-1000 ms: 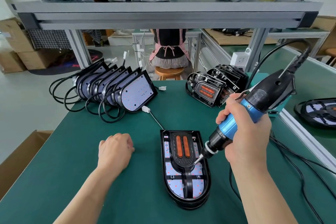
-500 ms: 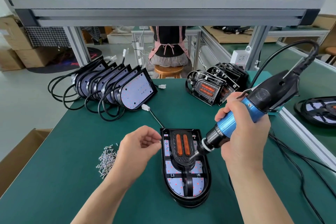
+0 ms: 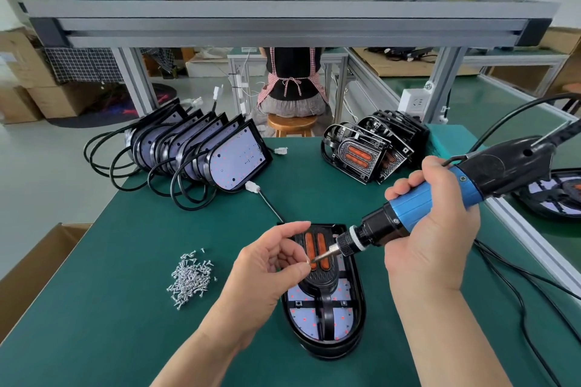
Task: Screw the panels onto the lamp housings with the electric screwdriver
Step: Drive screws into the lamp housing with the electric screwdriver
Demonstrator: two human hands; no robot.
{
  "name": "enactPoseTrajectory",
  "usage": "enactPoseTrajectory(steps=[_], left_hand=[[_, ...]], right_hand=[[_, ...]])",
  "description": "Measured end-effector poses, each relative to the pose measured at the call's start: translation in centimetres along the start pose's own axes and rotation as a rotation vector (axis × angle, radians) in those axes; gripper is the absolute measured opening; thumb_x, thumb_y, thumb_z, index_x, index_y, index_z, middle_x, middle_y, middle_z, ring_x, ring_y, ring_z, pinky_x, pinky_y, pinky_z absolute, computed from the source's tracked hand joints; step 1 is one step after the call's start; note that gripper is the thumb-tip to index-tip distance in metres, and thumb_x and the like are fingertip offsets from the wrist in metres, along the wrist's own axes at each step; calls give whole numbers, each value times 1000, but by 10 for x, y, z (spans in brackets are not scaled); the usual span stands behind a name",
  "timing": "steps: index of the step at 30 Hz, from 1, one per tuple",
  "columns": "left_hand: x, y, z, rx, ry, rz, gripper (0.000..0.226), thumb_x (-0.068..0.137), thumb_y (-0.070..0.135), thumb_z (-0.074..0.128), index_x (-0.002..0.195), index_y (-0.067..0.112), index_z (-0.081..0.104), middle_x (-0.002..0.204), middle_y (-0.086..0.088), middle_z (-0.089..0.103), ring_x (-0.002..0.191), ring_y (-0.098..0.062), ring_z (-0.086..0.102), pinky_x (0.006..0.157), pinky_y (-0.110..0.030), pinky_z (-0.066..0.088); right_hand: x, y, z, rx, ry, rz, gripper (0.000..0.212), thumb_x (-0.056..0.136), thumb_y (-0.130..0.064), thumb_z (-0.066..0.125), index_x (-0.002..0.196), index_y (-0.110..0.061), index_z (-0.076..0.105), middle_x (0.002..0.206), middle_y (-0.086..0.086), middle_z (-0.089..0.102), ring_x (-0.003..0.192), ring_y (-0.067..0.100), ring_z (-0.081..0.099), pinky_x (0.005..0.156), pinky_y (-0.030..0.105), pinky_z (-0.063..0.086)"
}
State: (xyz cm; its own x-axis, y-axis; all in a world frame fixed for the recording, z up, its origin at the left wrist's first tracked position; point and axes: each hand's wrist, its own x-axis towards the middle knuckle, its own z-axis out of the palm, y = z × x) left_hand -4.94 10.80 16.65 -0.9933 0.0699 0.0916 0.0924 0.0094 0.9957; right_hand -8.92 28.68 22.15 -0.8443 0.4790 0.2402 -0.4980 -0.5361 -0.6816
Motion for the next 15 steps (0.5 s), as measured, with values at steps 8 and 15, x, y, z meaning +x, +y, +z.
enactPoseTrajectory(steps=[8,15], left_hand=[[0,-2,-1,-13,-5,11,61,84,-10,69,114,42,70,83,3,66,80,-12,57,82,-21,50],[0,-5,2,48,32,69,62,83,-11,70,114,43,70,82,4,66,81,-15,57,84,-26,50]], right_hand=[[2,-1,4,65,62,41,12,86,-8,64,86,-19,58,78,3,52,63,23,51,65,38,46],[1,-1,11,41,95,39,13,81,-12,68,89,-16,58,76,0,53,54,15,52,56,28,48]])
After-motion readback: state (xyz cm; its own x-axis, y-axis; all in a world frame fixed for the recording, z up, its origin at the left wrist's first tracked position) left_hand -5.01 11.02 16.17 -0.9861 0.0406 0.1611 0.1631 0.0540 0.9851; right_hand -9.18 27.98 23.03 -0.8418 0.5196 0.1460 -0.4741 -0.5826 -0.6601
